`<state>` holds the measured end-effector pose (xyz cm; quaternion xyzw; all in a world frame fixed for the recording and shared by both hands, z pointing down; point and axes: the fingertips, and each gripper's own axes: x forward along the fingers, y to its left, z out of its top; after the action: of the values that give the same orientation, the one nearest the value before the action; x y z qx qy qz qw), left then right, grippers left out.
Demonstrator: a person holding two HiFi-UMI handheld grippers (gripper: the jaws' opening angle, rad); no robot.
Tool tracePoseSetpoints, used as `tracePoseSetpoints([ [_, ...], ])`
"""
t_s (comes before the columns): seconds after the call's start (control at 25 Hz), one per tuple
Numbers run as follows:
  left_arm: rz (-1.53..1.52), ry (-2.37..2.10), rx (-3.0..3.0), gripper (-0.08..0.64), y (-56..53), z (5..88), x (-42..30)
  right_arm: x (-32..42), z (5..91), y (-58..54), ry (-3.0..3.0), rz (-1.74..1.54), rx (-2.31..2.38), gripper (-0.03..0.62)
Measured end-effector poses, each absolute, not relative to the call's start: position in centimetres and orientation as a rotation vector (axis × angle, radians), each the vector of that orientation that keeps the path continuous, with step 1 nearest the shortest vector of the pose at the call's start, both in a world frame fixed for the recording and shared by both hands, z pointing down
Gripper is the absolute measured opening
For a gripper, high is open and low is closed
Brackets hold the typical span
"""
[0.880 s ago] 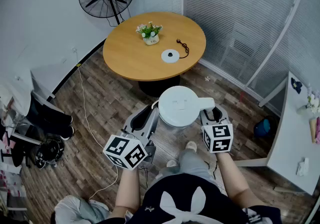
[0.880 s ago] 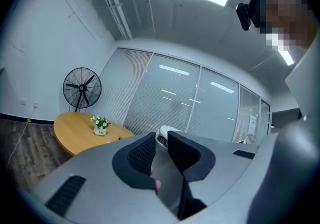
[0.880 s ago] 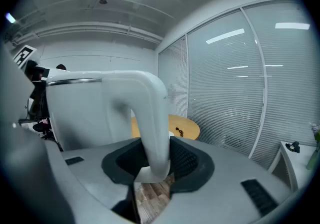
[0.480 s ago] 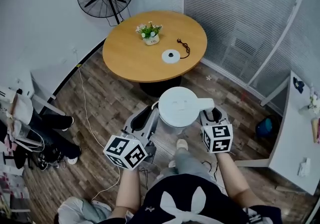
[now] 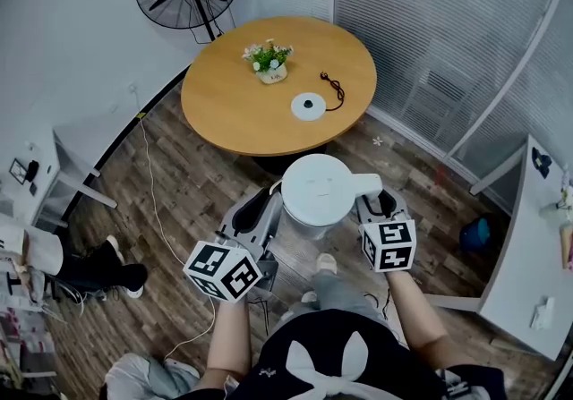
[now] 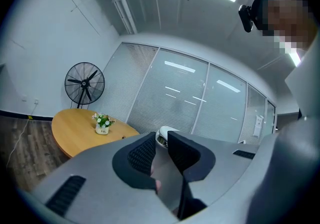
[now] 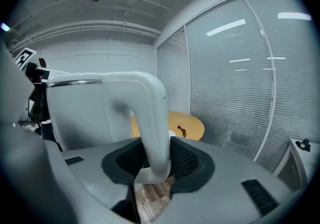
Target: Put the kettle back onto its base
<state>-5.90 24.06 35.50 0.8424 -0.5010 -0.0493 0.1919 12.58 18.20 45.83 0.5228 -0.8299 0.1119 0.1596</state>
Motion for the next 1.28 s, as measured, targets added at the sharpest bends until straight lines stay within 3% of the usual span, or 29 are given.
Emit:
tracePoseSetpoints([
  [1.28, -0.144, -1.405, 2.346, 0.091, 4.6, 36.8, -7.1, 11.6, 46.6, -1.4, -2.372, 0.347, 1.489, 0.15],
])
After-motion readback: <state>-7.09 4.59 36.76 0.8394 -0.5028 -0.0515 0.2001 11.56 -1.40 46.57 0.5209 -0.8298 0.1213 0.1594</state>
